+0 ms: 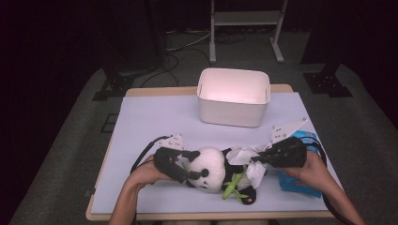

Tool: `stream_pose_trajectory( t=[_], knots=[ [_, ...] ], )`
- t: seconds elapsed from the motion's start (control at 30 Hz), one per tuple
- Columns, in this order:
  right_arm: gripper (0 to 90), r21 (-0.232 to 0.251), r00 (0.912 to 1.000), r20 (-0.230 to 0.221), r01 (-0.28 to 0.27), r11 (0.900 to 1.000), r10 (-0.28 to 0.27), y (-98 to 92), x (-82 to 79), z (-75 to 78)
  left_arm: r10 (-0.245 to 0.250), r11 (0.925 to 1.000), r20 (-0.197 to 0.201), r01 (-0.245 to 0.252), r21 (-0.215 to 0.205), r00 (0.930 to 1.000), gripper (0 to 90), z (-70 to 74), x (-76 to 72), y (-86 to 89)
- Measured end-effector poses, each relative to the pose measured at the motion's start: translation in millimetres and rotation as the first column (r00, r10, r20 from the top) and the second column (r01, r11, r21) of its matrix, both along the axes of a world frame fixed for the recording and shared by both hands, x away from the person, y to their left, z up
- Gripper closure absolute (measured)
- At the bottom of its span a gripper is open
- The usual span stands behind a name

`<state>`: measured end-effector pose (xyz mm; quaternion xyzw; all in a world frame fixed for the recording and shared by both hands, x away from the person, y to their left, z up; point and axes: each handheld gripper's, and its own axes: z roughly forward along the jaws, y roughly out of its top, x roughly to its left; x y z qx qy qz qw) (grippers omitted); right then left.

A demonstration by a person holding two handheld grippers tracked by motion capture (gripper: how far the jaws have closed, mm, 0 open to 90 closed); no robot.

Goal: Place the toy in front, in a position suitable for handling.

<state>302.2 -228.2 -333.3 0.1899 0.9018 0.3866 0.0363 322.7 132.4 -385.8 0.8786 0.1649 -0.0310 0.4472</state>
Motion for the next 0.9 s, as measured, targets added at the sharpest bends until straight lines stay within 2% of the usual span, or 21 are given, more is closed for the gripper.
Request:
stream_pose_trajectory(
  t=[0.07,0.2,0.37,0.4,0.47,0.5,0.6,0.7,0.77,0.9],
  knots=[
    [84.1,0.023,0.9999,-0.01,0.0,1.0,0.0,-0.1,-0.3,-2.6,0.012,0.9999,-0.011,-0.012,-0.001,0.9999,11.5,0.6,1.0,0.2],
    [84.1,0.053,0.9999,-0.009,-0.006,0.999,0.006,-0.2,-2.9,-7.1,0.011,0.9999,-0.009,-0.011,0.001,0.9999,8.9,0.3,0.9,-3.0],
    [84.1,0.083,1.0,-0.006,-0.004,0.997,0.004,0.1,-4.8,-12.0,0.009,0.9992,-0.008,-0.01,-0.039,0.9999,6.9,1.2,0.1,-6.7],
    [84.1,0.089,1.0,-0.005,-0.004,0.996,0.004,0.1,-5.2,-12.6,-0.008,0.9994,-0.007,0.008,-0.035,0.9999,6.9,0.6,-0.5,-7.7],
    [84.1,0.095,1.0,0.0,-0.004,0.995,0.004,1.4,-5.9,-12.2,-0.012,0.9998,0.043,0.011,0.013,0.999,7.5,-2.1,-4.1,-12.7],
    [84.1,0.095,0.9999,0.008,-0.008,0.995,0.007,3.1,-6.4,-11.0,-0.009,0.9996,0.051,0.007,0.029,0.9987,9.2,-2.8,-4.5,-14.5],
    [84.0,0.079,0.9995,0.03,-0.015,0.997,0.012,11.5,-6.4,-5.2,-0.007,0.9996,0.057,0.005,0.029,0.9983,14.6,-1.8,-4.3,-12.6],
    [83.8,0.071,0.999,0.033,-0.034,0.997,0.031,20.9,-3.5,-0.7,-0.01,0.9996,0.075,0.008,0.027,0.9972,19.1,-1.7,-5.4,-11.3],
    [83.8,0.059,0.9987,0.038,-0.037,0.998,0.035,25.5,-1.6,1.1,-0.006,0.9996,0.073,0.004,0.027,0.9973,20.8,-1.6,-4.7,-9.4],
    [83.8,0.059,0.9988,0.036,-0.036,0.998,0.034,20.8,-1.9,2.4,-0.005,0.9999,0.076,0.004,0.016,0.9971,21.9,-2.4,-3.4,-7.6]
  ],
)
